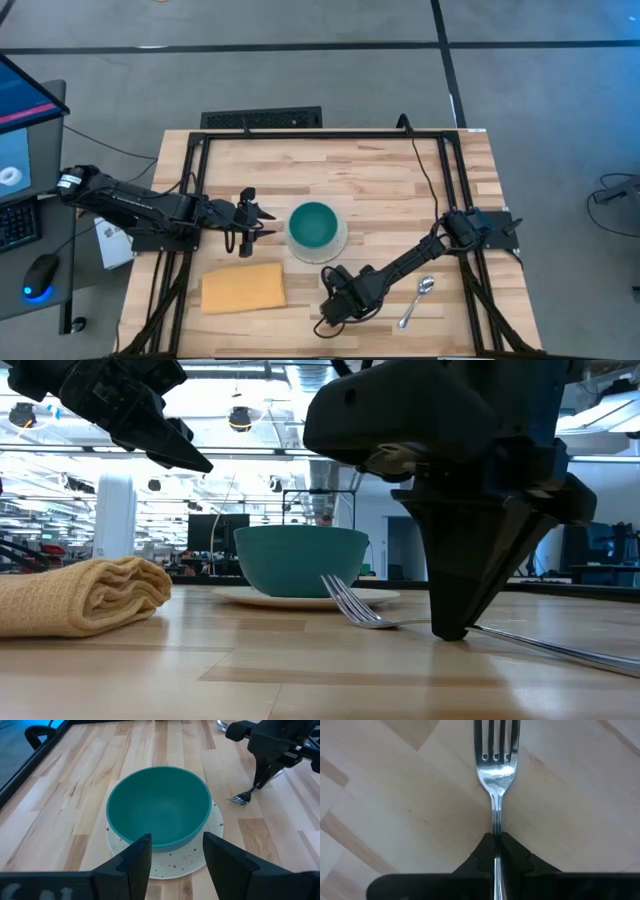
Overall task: Set table place
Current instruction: Move the fork from bottom to the right of the plate on the table
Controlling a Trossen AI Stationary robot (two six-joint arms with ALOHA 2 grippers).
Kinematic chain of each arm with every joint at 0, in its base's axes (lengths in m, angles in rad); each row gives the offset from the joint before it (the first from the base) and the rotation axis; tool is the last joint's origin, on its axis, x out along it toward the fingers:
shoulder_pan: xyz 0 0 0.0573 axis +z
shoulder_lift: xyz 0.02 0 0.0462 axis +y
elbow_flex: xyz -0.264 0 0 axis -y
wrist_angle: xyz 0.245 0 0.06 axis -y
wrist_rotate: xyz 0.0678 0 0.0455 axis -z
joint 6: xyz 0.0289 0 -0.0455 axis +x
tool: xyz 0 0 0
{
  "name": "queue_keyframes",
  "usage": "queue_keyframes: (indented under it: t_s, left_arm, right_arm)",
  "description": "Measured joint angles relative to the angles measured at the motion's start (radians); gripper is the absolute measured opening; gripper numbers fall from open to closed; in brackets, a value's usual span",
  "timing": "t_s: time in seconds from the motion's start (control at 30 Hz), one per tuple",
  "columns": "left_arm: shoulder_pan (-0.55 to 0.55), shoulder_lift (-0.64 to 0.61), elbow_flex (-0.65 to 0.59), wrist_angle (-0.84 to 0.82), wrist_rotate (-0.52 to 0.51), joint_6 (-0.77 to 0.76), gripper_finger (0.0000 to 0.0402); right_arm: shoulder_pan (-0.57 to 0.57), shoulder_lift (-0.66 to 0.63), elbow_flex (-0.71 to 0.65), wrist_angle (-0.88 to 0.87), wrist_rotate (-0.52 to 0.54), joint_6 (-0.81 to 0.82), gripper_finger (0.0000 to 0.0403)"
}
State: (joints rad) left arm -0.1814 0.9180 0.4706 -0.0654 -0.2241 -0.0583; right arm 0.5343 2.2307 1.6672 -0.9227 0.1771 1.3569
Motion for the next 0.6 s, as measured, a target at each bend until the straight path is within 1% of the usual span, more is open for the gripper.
queue_keyframes:
  t_s: [0.1,0.2,0.27,0.37,0.43,0.6]
  left_arm:
    - [0.000,0.000,0.000,0.000,0.000,-0.007,0.0169]
    - [0.000,0.000,0.000,-0.005,0.000,-0.009,0.0169]
    - [0.000,0.000,0.000,-0.011,0.000,-0.010,0.0169]
    - [0.000,0.000,0.000,-0.016,0.000,-0.011,0.0169]
    - [0.000,0.000,0.000,-0.016,0.000,-0.014,0.0169]
    - [0.000,0.000,0.000,-0.021,0.000,-0.014,0.0169]
  right_arm:
    - [0.000,0.000,0.000,-0.005,0.002,0.052,0.0035]
    - [0.000,-0.007,-0.002,-0.022,0.003,0.112,0.0032]
    - [0.000,-0.008,-0.002,-0.028,0.004,0.138,0.0030]
    - [0.000,-0.023,-0.004,-0.087,0.005,0.169,0.0030]
    - [0.000,-0.028,-0.003,-0.086,0.007,0.181,0.0030]
    - [0.001,-0.091,0.000,-0.170,0.040,0.234,0.0032]
